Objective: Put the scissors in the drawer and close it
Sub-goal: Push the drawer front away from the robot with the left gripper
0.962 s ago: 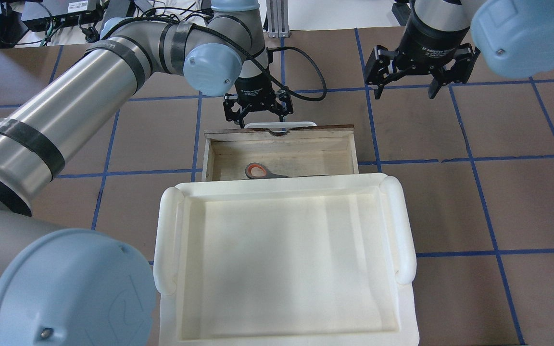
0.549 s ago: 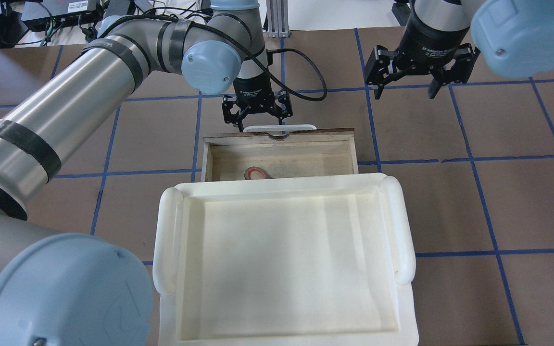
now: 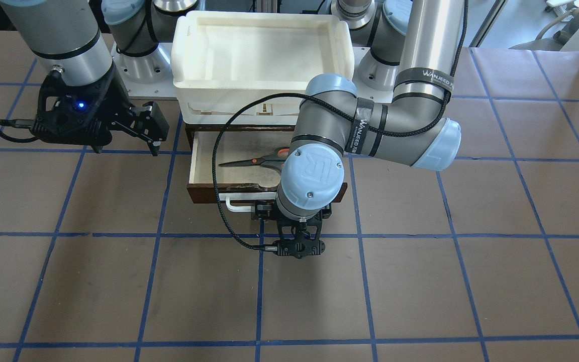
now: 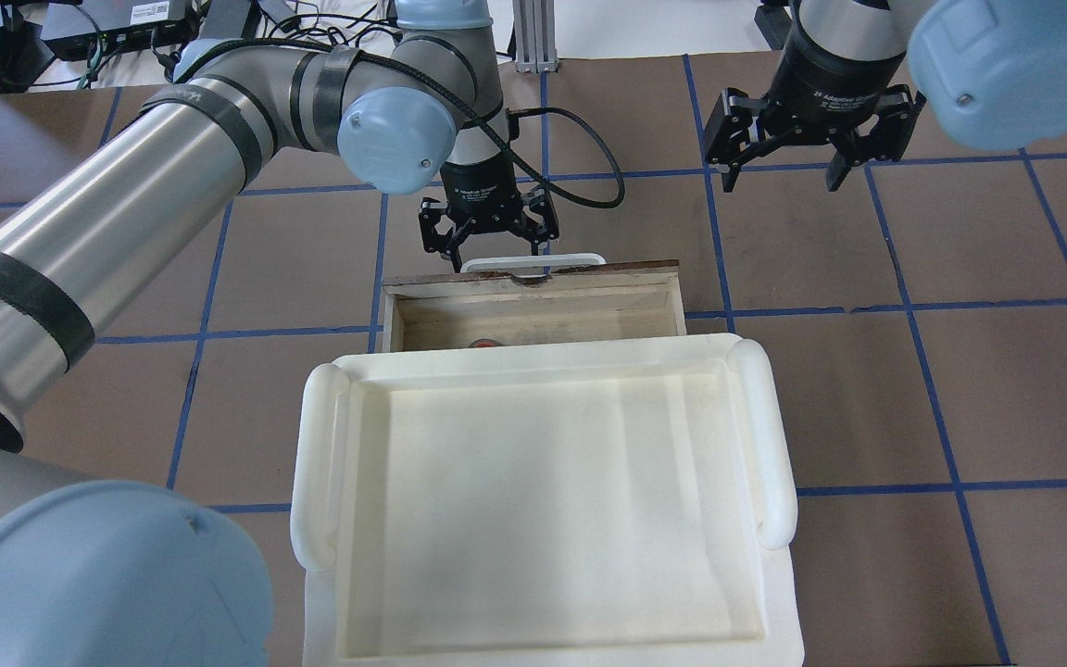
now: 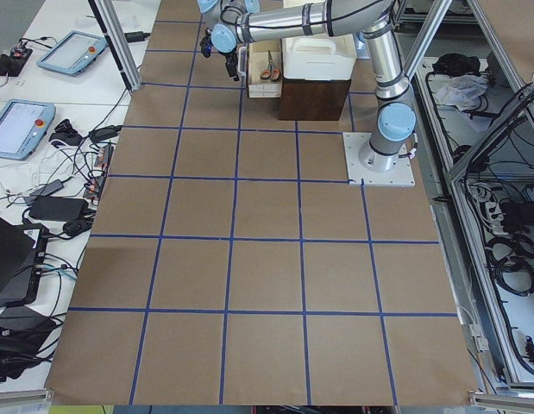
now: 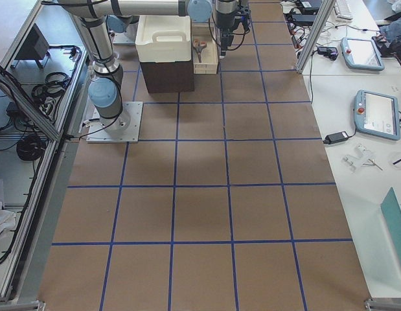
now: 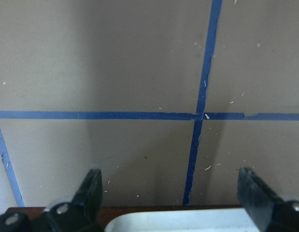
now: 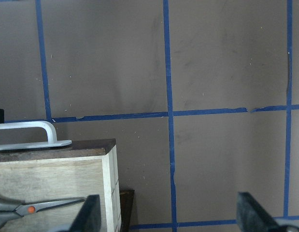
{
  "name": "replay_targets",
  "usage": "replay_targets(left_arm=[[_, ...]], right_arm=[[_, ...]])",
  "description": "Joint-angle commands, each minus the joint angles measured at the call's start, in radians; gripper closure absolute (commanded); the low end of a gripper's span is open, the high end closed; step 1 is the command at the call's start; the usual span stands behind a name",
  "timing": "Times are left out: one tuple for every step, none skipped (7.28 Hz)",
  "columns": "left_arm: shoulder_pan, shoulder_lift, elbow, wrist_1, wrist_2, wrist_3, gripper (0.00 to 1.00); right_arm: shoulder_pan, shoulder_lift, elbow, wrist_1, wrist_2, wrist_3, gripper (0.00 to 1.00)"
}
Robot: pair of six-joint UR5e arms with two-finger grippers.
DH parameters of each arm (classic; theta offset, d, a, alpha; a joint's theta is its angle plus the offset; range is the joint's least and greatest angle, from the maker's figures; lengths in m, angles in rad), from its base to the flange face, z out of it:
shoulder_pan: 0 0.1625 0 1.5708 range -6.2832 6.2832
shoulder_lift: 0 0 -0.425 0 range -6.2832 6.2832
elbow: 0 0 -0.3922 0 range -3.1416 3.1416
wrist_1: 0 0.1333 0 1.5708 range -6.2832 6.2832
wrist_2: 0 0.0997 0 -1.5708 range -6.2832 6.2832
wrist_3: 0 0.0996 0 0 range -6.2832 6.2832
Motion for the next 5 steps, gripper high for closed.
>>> replay_targets(left_arm=[[0.000,0.022,-0.033,-0.001,0.001,0.000,0.00],[0.000,0.031,-0.039,-0.001,0.001,0.000,0.00],[0.000,0.042,-0.056,-0.002,0.001,0.000,0.00],[0.000,0.057,-0.077,-0.002,-0.001,0.000,0.00],[-0.001,0.076,-0.093,-0.013,-0.001,0.000,0.00]], right_arm=[[-0.001,-0.002,0.002,0.000,-0.001,-0.002,0.00],[0.001,-0.011,0.008,-0.001,-0.001,-0.005,0.00],[-0.001,-0.012,0.018,-0.005,-0.001,-0.007,0.00],[-0.001,-0.012,0.020,-0.014,0.001,-0.008,0.00],[-0.001,-0.014,0.020,-0.012,-0.001,-0.008,0.00]])
